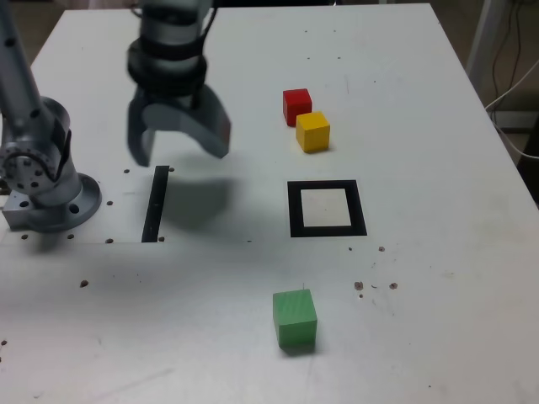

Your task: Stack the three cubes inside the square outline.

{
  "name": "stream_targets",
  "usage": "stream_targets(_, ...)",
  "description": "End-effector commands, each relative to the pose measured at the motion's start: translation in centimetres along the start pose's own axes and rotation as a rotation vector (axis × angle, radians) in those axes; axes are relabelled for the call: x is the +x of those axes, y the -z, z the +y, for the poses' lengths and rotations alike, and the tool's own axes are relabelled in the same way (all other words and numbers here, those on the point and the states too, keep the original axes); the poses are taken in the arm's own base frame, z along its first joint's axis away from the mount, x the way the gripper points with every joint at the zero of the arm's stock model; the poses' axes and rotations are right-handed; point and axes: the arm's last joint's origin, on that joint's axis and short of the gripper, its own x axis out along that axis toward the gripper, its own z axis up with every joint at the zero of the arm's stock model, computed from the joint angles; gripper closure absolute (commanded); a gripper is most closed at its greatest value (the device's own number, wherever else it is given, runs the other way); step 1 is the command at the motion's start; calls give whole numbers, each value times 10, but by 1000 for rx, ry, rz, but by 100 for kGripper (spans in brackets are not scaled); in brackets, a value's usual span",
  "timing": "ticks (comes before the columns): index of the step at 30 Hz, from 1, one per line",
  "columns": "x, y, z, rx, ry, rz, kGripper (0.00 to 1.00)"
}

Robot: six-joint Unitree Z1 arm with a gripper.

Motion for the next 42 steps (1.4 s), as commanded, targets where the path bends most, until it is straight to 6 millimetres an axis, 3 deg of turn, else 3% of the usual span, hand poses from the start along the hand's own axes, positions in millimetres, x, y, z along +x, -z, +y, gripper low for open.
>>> stream_targets(1,-2,-7,6,-2,5,10,1)
stream_targets(12,-21,-54,57,-34,24,-23,1)
stream_targets(23,-36,-80,102,-74,39,-36,1)
stream_targets(42,-8,-150,167,-130,85,-13,3)
